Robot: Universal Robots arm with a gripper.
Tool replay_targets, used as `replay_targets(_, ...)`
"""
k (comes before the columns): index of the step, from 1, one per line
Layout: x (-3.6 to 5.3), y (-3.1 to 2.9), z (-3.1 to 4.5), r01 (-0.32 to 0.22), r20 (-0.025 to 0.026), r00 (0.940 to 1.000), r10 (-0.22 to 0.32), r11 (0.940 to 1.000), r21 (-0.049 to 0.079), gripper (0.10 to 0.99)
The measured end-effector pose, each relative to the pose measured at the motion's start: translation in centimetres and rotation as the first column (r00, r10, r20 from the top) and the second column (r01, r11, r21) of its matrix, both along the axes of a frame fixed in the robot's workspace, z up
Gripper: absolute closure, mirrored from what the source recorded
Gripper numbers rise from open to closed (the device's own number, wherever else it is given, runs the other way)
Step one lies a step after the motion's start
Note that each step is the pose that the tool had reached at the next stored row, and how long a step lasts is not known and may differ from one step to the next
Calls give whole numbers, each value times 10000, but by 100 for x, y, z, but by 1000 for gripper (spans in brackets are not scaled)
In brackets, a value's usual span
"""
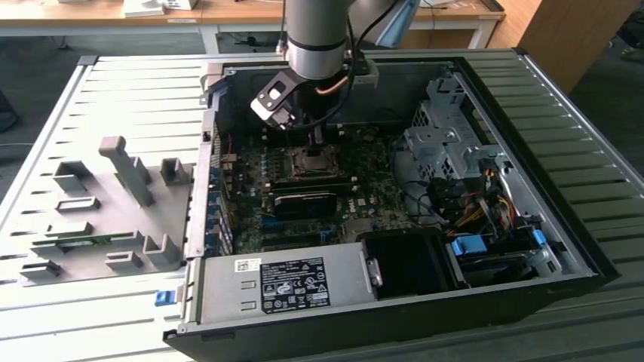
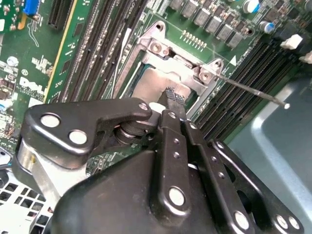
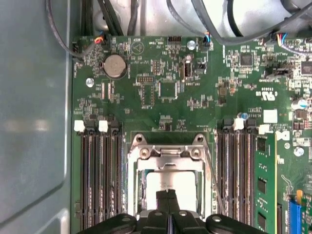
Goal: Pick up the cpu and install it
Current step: 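Close the cpu cover, then install the first cpu locking lever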
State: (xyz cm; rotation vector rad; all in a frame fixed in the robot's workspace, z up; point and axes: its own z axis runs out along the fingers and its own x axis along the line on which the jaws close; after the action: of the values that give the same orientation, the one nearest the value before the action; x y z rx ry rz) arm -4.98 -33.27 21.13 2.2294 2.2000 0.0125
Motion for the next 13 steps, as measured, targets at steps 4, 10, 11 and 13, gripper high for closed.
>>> replay_targets(4,49,-1,-1,0,0,10000,0,10000,2,980)
replay_targets(10,67,0,3,0,-1,10000,0,10000,0,980)
replay_targets(11,67,0,6,0,-1,10000,0,10000,0,980)
replay_targets(13,67,0,21,0,0,10000,0,10000,1,980)
